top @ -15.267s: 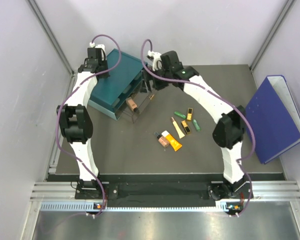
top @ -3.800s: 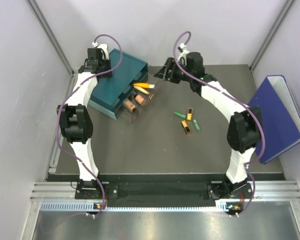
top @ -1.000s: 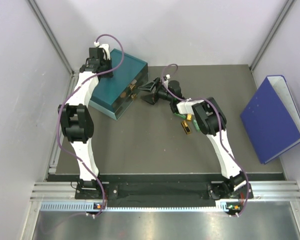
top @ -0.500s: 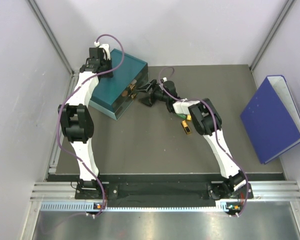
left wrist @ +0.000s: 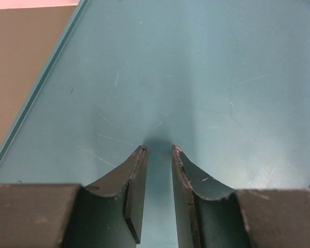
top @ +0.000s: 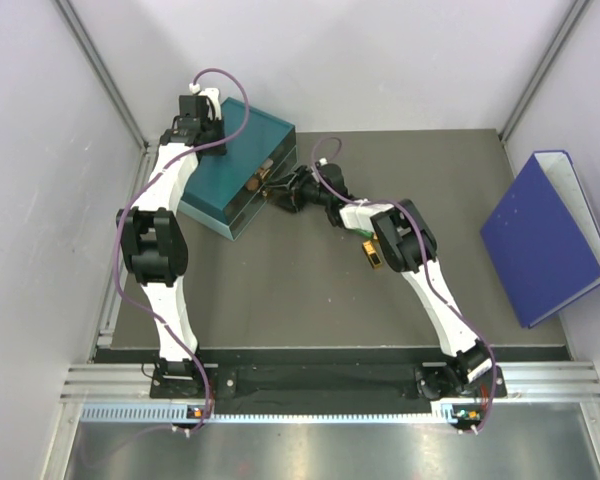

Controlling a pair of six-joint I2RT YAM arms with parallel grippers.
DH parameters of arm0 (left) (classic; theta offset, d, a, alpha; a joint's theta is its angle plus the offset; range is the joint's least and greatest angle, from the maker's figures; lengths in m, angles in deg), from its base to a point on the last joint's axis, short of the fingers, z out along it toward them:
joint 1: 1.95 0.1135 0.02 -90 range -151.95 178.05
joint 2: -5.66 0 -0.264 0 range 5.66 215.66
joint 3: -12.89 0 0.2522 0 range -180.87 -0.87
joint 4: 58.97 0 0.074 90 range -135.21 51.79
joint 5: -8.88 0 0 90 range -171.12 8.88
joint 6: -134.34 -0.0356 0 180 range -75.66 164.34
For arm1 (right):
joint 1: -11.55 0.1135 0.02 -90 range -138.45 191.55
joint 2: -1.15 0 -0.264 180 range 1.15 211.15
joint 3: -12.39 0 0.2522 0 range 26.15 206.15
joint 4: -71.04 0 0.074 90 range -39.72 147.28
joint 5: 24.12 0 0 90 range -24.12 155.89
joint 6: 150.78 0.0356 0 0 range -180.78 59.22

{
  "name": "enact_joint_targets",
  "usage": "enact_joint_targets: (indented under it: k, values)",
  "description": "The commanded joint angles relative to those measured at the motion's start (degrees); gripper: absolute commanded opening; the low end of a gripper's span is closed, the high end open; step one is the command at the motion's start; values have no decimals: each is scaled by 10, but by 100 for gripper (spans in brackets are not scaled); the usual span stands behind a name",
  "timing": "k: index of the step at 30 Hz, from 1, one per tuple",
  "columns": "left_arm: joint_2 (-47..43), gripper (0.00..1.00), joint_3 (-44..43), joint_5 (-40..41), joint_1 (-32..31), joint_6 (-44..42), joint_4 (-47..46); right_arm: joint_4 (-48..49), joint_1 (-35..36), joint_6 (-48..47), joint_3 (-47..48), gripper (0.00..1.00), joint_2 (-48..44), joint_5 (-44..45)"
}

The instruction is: Organize the makeup

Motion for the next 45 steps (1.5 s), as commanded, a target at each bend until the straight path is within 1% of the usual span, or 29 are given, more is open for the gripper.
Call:
enact_joint_targets:
  k: [1, 5, 6, 8, 12, 18, 24, 30, 39, 45]
  values:
    - [52, 31, 36, -22, -10, 7, 147, -27, 14, 10, 8, 52, 21, 4]
    - [51, 31, 36, -19, -10, 7, 147, -59, 16, -4, 25, 43, 29, 4]
    - [50, 31, 36, -18, -10, 6, 147, -63, 17, -6, 28, 31, 32, 4]
    - [49, 31, 37, -18, -10, 6, 148, -78, 17, -12, 32, 25, 33, 8]
    - [47, 31, 40, -14, -10, 6, 148, -86, 15, -23, 32, 10, 29, 13]
    - [44, 31, 46, -12, -10, 6, 148, -105, 3, -55, 23, 6, 4, 17]
    - [44, 31, 50, -13, -10, 12, 142, -105, -11, -67, -18, 5, -35, 13]
    - [45, 31, 50, -13, -10, 13, 141, -121, -20, -98, -62, 4, -80, 0]
    - [45, 31, 53, -14, -10, 13, 139, -126, -38, -123, -174, 4, -155, -23]
    - [45, 31, 55, -18, -10, 14, 137, -147, -51, -140, -229, 3, -193, -35]
